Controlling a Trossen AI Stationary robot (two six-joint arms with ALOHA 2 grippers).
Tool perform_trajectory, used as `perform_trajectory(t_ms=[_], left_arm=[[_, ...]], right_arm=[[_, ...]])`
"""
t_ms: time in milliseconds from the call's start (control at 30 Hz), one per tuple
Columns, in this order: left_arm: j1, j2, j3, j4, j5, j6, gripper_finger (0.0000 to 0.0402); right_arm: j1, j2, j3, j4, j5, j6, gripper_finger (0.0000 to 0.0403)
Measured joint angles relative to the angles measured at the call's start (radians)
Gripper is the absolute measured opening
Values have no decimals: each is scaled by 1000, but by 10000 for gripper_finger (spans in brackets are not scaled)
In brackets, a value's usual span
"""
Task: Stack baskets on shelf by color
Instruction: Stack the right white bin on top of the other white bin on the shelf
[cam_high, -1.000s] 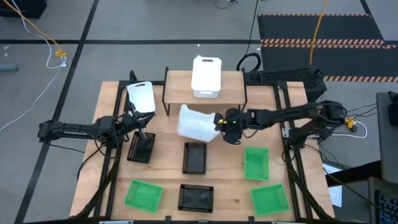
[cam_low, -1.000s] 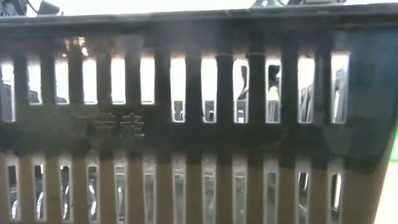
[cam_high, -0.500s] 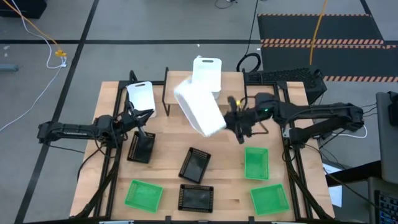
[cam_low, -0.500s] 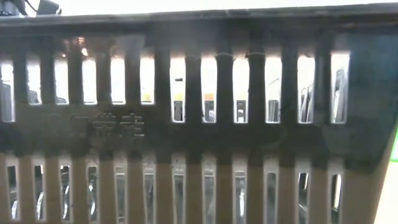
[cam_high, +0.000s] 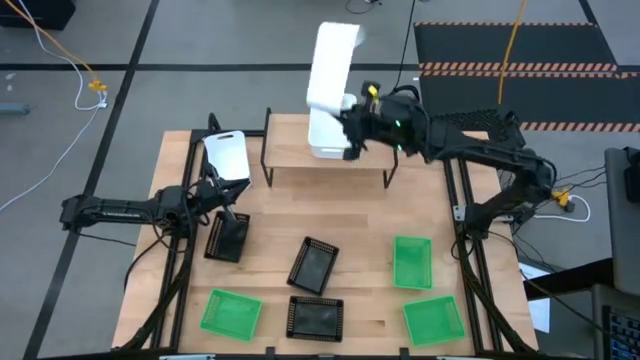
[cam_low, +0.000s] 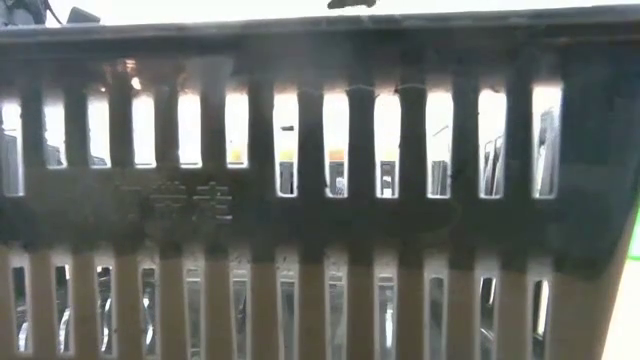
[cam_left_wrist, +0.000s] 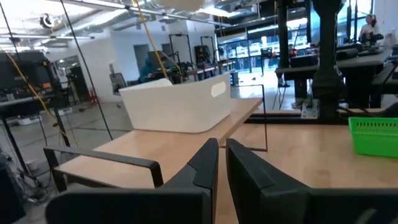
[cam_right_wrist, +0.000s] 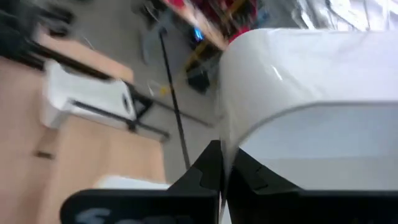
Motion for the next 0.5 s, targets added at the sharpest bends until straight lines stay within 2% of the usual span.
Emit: perform_trajectory(t_ms=[267,500], left_arm=[[0,0,0,-14,2,-26,35],[0,0,0,-17,1,-43,35]], right_arm=[[-54,151,234,-415,-1,103,0],[-61,198,299,-579,-5,195,0]])
